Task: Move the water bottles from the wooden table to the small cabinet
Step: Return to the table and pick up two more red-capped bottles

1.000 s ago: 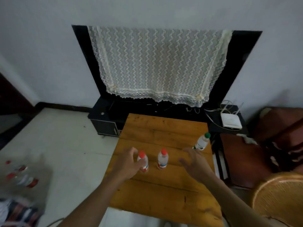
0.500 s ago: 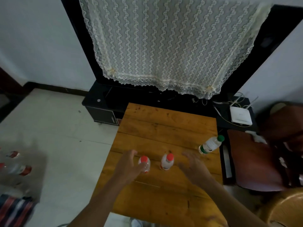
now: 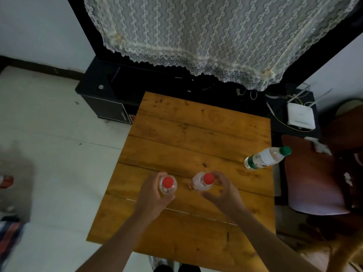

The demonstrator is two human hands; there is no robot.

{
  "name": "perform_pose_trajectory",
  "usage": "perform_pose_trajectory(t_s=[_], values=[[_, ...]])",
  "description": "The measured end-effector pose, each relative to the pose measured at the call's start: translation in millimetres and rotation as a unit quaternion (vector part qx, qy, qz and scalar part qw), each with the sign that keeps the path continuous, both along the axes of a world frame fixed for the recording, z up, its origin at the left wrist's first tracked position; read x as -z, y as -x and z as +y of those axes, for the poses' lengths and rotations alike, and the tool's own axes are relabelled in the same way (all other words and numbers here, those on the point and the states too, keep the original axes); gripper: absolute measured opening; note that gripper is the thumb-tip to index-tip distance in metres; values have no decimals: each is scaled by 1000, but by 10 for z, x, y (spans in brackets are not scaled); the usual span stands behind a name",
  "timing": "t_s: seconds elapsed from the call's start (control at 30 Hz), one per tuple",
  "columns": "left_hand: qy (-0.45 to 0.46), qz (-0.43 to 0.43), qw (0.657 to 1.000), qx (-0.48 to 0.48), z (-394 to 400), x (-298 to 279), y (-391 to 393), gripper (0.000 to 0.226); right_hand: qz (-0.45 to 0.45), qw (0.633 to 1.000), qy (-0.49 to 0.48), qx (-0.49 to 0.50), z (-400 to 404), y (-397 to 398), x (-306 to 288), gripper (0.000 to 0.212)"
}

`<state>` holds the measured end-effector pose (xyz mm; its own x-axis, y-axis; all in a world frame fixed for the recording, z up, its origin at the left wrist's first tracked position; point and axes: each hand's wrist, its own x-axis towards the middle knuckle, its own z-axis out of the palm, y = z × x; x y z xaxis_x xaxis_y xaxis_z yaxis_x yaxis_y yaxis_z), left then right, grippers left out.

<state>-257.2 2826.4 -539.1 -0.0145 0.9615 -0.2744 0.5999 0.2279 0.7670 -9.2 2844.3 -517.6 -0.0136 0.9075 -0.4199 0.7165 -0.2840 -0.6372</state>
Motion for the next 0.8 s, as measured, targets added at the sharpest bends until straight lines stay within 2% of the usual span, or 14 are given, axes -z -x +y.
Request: perform_pose_trajectory(t_s=[0.13, 0.43, 0.8], values=[[-40, 10, 999, -9, 5, 175, -46, 61, 39, 998, -11, 45, 54, 44, 280, 72], [-79, -5, 996, -33, -59, 445, -26, 74, 61, 991, -88, 84, 22, 135, 627, 70], [-88, -3, 995, -51, -82, 556, -95, 73, 69, 987, -134, 62, 72, 101, 693, 68]])
